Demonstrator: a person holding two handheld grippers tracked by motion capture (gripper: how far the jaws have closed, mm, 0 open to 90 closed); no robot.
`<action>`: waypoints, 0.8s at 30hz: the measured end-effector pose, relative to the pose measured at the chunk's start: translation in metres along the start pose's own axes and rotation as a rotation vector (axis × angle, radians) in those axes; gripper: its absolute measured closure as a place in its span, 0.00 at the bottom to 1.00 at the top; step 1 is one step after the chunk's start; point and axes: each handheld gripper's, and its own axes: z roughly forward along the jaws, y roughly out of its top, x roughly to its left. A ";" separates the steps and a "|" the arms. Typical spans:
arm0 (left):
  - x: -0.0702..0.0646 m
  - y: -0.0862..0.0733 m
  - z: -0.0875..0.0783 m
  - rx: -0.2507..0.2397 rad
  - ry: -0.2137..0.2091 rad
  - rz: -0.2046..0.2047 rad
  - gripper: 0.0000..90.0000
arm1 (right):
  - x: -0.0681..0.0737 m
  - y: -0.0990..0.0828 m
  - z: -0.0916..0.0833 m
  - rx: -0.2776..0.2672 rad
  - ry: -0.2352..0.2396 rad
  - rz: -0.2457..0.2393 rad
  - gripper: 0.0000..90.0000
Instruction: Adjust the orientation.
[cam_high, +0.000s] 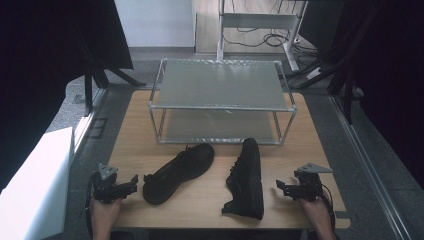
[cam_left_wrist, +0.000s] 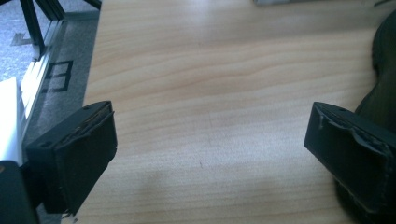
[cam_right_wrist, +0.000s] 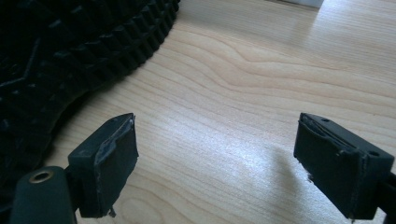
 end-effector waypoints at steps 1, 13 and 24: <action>0.001 0.000 0.000 -0.003 -0.004 -0.007 0.04 | 0.000 0.000 0.000 0.002 0.001 -0.002 0.15; 0.000 0.001 0.000 -0.032 -0.052 -0.055 0.01 | 0.002 0.000 0.001 0.005 0.010 -0.017 0.15; -0.006 0.007 0.002 0.030 -0.060 -0.041 0.00 | 0.003 0.000 0.003 0.013 0.012 -0.024 0.15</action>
